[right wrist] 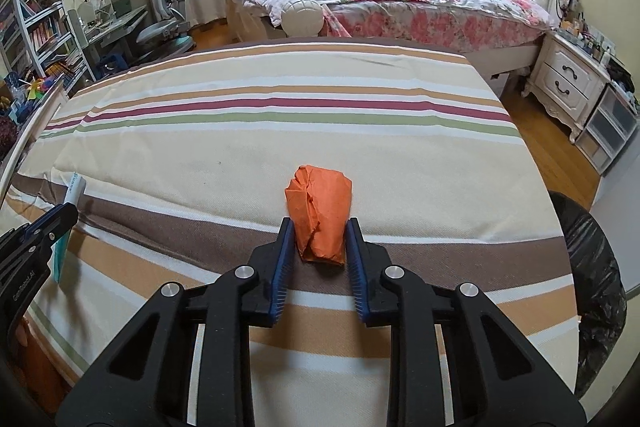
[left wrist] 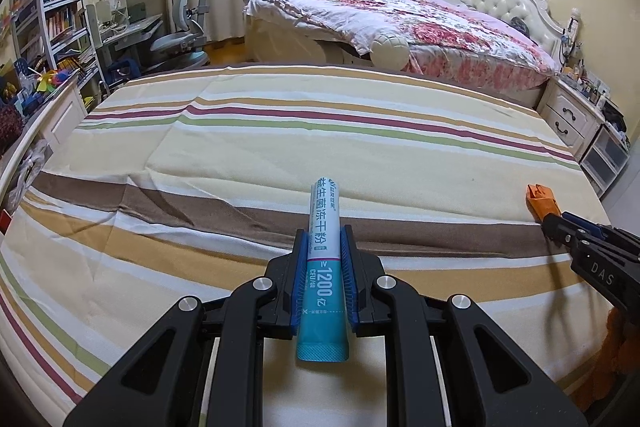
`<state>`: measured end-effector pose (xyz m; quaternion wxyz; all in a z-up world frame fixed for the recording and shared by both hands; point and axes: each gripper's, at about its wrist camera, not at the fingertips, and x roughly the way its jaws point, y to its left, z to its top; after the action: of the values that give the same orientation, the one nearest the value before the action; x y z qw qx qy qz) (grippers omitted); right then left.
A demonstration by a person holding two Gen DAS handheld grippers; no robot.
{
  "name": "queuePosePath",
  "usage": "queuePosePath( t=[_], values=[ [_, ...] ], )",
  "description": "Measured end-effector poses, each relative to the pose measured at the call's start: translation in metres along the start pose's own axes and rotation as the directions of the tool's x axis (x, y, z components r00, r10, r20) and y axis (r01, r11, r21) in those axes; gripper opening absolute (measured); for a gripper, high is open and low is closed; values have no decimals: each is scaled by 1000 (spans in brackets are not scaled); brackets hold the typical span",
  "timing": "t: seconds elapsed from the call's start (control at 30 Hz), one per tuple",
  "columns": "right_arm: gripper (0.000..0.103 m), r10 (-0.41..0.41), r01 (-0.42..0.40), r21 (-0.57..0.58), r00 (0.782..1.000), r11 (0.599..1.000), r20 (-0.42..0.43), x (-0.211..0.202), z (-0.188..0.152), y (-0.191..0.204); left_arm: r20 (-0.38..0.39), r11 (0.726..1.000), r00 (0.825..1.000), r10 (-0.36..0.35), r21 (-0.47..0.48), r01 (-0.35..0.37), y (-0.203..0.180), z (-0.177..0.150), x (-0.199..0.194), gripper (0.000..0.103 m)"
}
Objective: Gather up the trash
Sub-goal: 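Carry the teal tube and orange bag over the bin with both tools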
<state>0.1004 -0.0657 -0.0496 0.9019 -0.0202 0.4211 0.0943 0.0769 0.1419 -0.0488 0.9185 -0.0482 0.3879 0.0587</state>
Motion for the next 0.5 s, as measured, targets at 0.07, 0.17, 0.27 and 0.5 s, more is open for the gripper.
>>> queuePosePath(
  t=[0.07, 0.17, 0.27, 0.5],
  values=[
    [26, -6, 6, 1, 1000, 1000, 5, -4, -3, -4, 4, 1000, 1000, -13, 9, 13, -8, -1, -2, 18],
    [26, -26, 26, 3, 999, 1000, 18, -12, -9, -15, 12, 999, 999, -35, 22, 35, -20, -2, -5, 18],
    [26, -43, 43, 17, 999, 999, 30, -20, -14, -29, 16, 998, 998, -59, 35, 58, -35, -1, -8, 18],
    [26, -97, 93, 74, 994, 993, 53, -38, -22, -69, 24, 989, 993, -118, 91, 115, -78, -1, -12, 18]
  ],
)
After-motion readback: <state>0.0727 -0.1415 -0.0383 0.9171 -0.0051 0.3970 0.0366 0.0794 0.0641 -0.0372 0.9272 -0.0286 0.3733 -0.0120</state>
